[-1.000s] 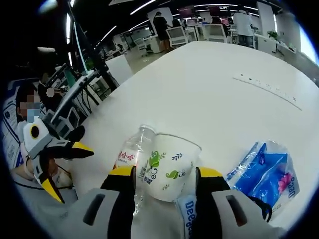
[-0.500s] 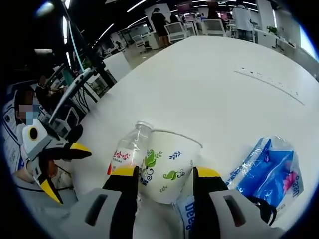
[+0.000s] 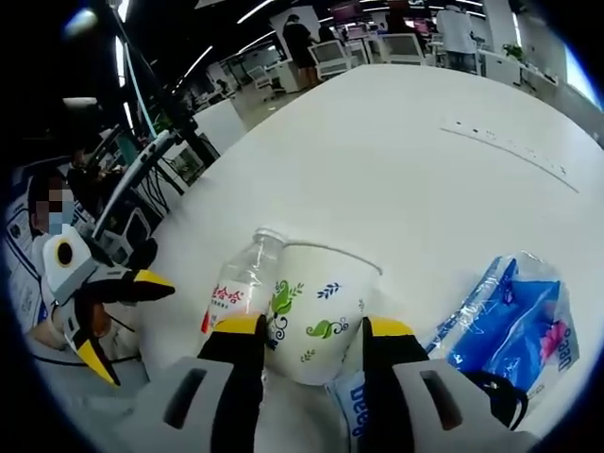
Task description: Arrange the tabletop items into an orderly group along one side of the table until the central work area is clear of visible clutter.
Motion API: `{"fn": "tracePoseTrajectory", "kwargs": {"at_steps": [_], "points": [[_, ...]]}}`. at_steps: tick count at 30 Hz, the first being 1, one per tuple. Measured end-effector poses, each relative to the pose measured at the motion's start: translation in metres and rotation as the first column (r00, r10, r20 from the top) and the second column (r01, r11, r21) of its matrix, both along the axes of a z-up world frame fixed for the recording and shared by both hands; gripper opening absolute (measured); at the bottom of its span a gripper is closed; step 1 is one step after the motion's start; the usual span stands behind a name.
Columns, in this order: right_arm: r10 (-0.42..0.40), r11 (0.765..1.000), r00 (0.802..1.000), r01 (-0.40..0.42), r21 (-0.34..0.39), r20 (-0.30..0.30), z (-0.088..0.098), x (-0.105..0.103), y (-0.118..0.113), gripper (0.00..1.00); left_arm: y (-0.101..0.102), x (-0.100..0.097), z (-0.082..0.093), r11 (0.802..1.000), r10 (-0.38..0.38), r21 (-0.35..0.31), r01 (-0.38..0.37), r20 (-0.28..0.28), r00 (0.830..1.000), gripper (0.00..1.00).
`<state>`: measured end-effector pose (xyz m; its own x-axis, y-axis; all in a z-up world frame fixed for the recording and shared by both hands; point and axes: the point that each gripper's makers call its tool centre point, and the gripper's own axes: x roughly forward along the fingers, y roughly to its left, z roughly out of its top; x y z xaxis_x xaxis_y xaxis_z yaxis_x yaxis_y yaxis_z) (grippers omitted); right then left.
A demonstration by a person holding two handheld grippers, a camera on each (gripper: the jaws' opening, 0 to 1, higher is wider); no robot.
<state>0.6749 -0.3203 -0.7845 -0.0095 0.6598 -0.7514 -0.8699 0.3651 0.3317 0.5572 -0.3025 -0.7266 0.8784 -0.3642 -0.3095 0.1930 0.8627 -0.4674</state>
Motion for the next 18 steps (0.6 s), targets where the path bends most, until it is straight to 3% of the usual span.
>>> {"fn": "tracePoseTrajectory", "kwargs": {"at_steps": [18], "points": [[-0.050, 0.997, 0.998, 0.052, 0.051, -0.033, 0.007, 0.000, -0.006, 0.35, 0.003, 0.016, 0.002, 1.000, 0.004, -0.013, -0.004, 0.008, 1.000, 0.62]]}}
